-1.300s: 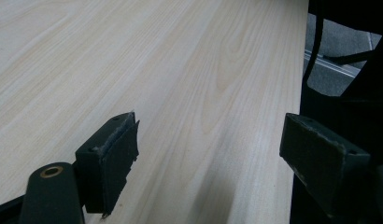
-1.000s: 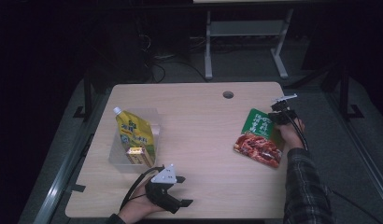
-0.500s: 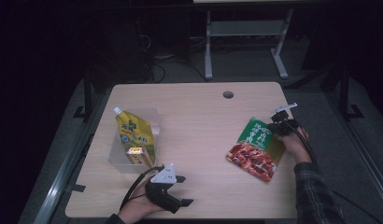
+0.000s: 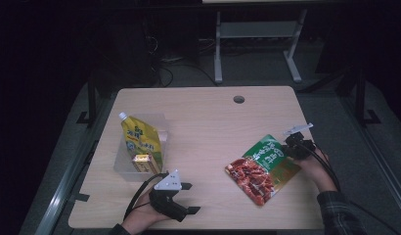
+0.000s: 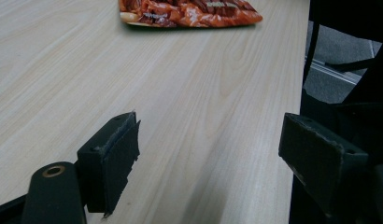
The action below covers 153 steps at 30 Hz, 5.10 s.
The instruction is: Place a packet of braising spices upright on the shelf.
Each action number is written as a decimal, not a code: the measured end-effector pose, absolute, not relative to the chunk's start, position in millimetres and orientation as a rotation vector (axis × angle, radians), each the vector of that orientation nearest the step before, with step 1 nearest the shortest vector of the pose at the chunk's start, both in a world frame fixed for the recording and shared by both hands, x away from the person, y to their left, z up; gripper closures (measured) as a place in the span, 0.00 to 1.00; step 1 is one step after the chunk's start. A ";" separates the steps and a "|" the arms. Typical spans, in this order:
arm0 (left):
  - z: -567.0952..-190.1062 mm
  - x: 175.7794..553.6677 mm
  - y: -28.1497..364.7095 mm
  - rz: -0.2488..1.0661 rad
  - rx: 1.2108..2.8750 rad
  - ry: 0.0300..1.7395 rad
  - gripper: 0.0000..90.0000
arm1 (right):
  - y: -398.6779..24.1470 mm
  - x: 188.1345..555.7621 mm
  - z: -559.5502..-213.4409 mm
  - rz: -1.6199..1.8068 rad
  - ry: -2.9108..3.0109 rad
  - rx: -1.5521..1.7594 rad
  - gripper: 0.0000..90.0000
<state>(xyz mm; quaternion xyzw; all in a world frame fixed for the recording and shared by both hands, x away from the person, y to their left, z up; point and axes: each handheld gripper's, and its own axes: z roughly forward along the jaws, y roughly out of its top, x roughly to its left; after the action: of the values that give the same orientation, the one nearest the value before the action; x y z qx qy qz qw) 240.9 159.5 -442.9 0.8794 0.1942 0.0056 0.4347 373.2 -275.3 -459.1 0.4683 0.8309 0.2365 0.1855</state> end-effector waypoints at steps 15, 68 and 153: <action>-440.8 240.7 160.9 0.037 2.188 0.479 0.22 | -241.3 318.8 -460.0 0.786 2.443 1.195 1.00; -465.3 278.1 84.8 0.120 2.363 0.475 0.46 | -231.7 219.3 -440.9 1.093 2.399 1.067 0.31; -387.6 298.7 128.9 0.175 1.957 0.688 0.99 | -169.8 269.1 -418.6 1.612 2.297 1.021 1.00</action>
<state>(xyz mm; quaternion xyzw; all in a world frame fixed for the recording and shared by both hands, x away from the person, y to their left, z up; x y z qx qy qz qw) 298.7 128.9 -387.6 0.8113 0.2850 0.0724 0.5053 269.1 -169.8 -418.6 0.3408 0.7669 0.5382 0.0779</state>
